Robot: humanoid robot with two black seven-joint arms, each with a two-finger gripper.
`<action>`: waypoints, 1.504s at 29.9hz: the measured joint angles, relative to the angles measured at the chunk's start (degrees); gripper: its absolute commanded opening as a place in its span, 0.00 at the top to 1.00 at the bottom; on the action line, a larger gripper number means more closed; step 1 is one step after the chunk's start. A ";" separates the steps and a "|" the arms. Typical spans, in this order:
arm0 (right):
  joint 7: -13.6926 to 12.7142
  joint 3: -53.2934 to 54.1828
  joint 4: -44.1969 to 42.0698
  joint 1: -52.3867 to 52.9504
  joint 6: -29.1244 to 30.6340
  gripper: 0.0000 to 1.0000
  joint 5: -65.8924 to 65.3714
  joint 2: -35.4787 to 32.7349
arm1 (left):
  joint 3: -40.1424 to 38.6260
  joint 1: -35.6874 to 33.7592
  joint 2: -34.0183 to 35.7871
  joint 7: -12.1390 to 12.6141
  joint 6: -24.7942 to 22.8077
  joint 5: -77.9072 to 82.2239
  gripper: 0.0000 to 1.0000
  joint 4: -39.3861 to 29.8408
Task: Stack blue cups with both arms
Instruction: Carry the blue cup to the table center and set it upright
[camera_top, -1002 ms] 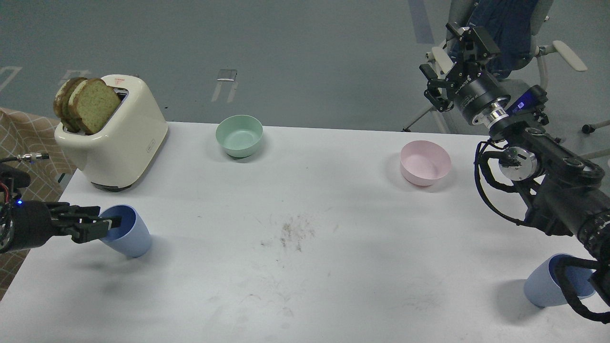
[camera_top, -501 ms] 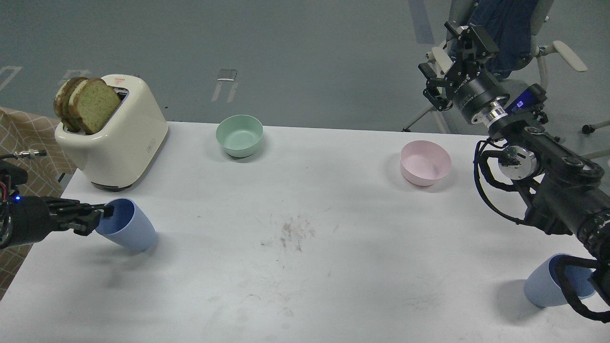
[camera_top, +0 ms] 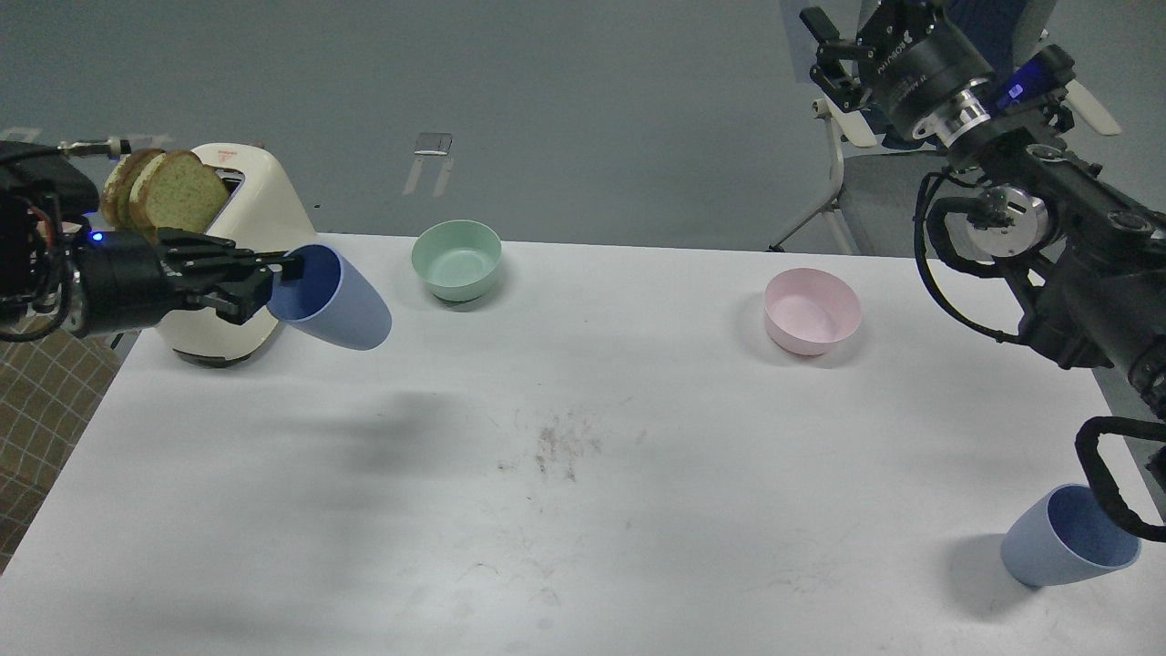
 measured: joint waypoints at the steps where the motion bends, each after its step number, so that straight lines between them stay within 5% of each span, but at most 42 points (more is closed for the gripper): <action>1: 0.00 -0.62 -0.07 0.82 -0.01 0.00 0.00 0.18 | 0.08 -1.22 -1.83 0.01 -1.14 0.26 1.00 0.09; 21: 0.00 -2.58 -0.48 4.05 -0.02 0.00 -0.06 0.88 | 0.70 -5.93 -34.70 0.00 -11.23 19.65 1.00 8.60; 45: 0.00 -2.72 -0.48 2.99 -0.02 0.00 -0.01 0.96 | 2.36 -5.36 -41.42 0.01 -15.54 29.74 1.00 8.96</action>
